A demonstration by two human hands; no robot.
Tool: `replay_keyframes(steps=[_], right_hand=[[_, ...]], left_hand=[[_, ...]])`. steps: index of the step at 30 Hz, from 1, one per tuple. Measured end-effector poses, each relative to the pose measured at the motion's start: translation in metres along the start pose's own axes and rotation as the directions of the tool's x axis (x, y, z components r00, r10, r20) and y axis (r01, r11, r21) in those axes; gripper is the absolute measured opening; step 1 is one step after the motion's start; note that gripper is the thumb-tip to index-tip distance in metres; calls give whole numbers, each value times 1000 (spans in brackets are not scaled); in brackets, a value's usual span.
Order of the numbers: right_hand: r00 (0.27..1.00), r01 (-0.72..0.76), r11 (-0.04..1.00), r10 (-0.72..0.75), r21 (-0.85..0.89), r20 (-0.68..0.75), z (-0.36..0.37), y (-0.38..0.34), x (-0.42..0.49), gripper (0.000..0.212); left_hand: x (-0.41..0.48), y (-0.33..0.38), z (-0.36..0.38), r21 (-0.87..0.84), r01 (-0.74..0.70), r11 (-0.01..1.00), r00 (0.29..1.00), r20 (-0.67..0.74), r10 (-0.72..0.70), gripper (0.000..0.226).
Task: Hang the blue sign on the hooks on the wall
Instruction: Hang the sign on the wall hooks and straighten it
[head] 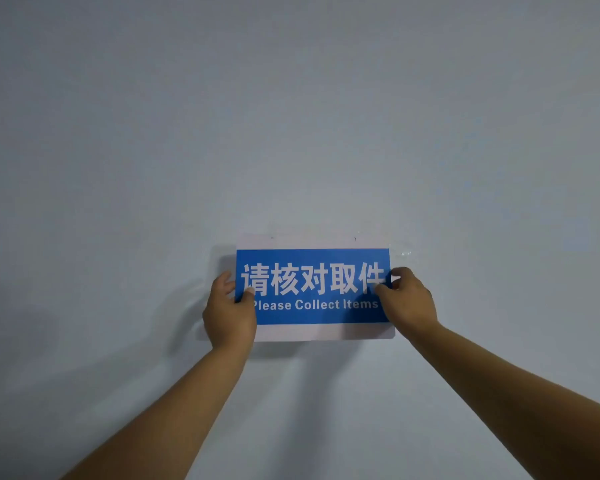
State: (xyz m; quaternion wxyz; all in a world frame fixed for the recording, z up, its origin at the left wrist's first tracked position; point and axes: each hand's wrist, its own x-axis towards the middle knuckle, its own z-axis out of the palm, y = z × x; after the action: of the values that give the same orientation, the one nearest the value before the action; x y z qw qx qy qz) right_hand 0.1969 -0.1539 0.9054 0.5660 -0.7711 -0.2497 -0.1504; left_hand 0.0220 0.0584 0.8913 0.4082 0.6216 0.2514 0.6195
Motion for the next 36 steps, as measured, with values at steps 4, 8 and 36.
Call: replay_keyframes(steps=[4, 8, 36], right_hand=[[1000, -4, 1000, 4, -6, -1, -4, 3, 11, 45], [1000, -1, 1000, 0, -13, -18, -7, 9, 25, 42], [996, 66, 998, -67, -13, -65, 18, 60, 44, 40]], left_hand=[[0, 5, 13, -3, 19, 1000, 998, 66, -18, 30], [1, 5, 26, 37, 2, 999, 988, 157, -8, 26], [-4, -23, 54, 37, -3, 999, 985, 171, -3, 32]])
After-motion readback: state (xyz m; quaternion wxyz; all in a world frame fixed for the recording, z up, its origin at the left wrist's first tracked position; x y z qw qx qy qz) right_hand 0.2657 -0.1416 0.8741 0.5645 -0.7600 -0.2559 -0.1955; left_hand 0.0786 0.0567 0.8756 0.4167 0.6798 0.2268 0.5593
